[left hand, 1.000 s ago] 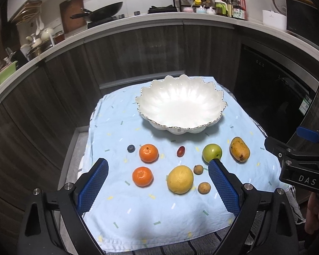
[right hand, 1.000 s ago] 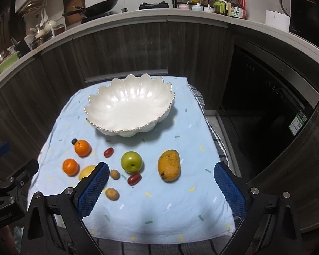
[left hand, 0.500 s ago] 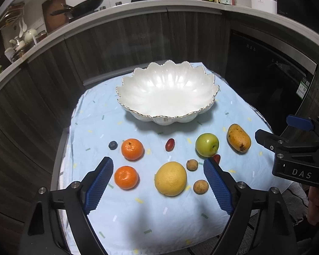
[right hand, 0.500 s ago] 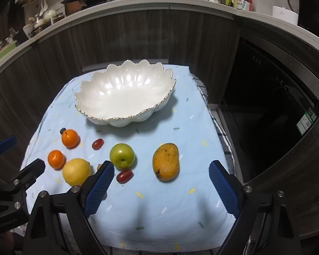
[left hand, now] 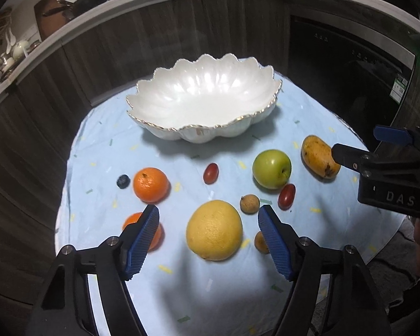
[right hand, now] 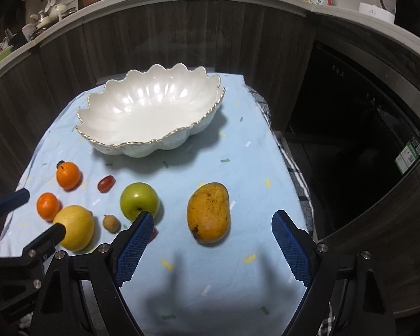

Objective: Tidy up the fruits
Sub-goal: 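Move left tool toward the yellow grapefruit while right tool approaches the mango, then close left tool on the grapefruit while right tool closes on the mango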

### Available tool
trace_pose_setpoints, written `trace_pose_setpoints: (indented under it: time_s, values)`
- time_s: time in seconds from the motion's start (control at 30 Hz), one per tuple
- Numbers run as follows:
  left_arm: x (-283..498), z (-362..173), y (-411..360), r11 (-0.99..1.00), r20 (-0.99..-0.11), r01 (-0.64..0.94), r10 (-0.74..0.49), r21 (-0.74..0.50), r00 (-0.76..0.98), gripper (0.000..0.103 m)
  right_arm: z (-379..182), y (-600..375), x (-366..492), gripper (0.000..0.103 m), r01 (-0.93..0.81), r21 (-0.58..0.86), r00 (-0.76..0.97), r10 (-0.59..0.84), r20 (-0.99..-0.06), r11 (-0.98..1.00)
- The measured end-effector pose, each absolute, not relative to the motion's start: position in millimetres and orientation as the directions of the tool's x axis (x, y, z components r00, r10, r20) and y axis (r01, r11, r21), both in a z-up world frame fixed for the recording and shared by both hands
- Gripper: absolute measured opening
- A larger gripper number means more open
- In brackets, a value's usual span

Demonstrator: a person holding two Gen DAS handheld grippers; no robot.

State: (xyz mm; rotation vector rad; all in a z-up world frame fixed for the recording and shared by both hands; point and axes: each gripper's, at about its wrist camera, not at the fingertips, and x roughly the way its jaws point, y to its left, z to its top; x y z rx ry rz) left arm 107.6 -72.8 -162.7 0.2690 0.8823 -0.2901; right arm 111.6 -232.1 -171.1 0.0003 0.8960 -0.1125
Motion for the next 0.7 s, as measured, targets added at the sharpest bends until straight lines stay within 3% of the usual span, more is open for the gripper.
trace_pose_setpoints:
  time_s: [0.7]
  values:
    - [131.6,-212.2,-69.5,0.936,-0.863,0.351,-0.153,0.029,0.481,0.06,-213.2,-235.3,138.6,0.083,0.119,-0.065,0.559,-0.121,-0.82,0.991]
